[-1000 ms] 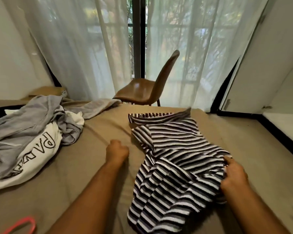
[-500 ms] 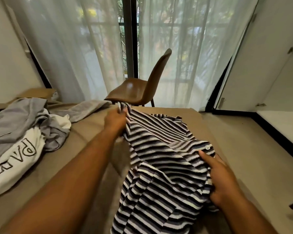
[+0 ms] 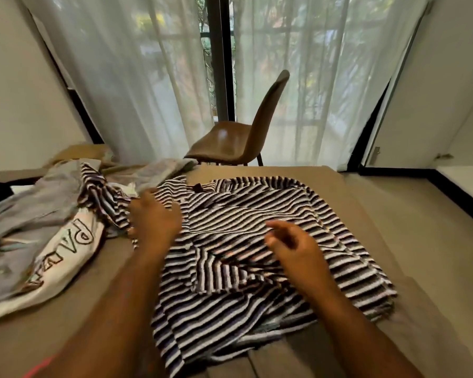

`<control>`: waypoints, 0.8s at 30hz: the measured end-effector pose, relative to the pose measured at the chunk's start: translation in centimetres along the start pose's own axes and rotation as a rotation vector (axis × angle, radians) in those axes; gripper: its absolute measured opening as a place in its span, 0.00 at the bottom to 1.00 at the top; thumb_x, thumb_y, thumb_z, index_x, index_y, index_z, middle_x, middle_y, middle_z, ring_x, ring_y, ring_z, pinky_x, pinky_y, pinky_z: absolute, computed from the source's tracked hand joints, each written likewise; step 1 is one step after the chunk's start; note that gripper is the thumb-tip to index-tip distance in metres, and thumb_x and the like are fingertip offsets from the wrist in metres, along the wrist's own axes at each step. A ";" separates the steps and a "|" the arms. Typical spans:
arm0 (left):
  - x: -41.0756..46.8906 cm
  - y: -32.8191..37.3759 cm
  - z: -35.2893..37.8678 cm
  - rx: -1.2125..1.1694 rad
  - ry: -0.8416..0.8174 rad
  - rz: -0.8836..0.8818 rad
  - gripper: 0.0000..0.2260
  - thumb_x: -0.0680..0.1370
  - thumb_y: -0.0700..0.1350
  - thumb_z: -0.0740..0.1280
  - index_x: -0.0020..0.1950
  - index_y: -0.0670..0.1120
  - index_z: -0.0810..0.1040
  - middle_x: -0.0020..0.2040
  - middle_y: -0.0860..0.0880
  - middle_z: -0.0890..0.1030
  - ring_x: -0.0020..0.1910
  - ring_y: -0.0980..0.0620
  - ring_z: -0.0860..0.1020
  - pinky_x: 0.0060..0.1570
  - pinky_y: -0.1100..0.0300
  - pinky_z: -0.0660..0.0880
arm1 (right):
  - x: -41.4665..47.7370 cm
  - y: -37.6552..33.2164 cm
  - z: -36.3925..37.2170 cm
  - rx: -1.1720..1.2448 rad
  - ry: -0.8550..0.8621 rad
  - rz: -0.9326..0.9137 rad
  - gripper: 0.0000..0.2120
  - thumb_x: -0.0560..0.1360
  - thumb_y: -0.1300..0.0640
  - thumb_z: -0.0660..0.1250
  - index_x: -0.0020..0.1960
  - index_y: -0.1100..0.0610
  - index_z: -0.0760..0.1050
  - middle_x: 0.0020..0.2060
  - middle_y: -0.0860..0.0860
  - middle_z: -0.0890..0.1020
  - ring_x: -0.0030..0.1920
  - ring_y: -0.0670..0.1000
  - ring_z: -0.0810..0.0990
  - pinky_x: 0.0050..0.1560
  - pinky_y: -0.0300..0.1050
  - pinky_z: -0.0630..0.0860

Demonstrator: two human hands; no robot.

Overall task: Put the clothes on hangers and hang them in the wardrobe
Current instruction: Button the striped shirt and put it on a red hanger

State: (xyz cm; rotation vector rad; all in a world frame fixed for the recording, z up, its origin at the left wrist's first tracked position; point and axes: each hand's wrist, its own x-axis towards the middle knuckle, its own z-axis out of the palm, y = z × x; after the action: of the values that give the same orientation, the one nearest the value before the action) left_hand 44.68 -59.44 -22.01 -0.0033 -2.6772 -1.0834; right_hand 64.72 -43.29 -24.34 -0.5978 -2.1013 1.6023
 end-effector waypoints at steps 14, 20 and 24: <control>-19.3 2.9 4.7 0.615 -0.843 0.991 0.16 0.81 0.48 0.64 0.68 0.47 0.70 0.66 0.44 0.75 0.64 0.40 0.76 0.60 0.45 0.72 | 0.1 5.6 -15.3 -0.395 0.007 0.364 0.10 0.74 0.49 0.76 0.44 0.56 0.83 0.38 0.51 0.86 0.40 0.50 0.84 0.39 0.43 0.76; -17.9 1.5 4.2 0.560 -0.961 0.902 0.19 0.79 0.48 0.67 0.68 0.46 0.69 0.67 0.44 0.70 0.67 0.41 0.73 0.65 0.43 0.72 | 1.2 1.9 -13.8 0.155 0.208 0.376 0.06 0.78 0.61 0.71 0.54 0.61 0.80 0.45 0.60 0.86 0.43 0.57 0.85 0.43 0.46 0.80; -18.7 3.1 3.2 0.586 -1.028 0.934 0.15 0.80 0.42 0.64 0.67 0.45 0.75 0.64 0.41 0.77 0.63 0.40 0.77 0.63 0.44 0.74 | 1.2 1.4 -13.6 0.231 0.272 0.412 0.08 0.77 0.66 0.69 0.56 0.63 0.79 0.48 0.62 0.85 0.41 0.57 0.84 0.41 0.45 0.80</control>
State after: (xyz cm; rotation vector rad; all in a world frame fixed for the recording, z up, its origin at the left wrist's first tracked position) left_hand 62.33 -53.30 -26.48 -1.8898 -2.9463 0.0977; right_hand 71.70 -31.60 -22.30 -1.1498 -1.6383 1.8223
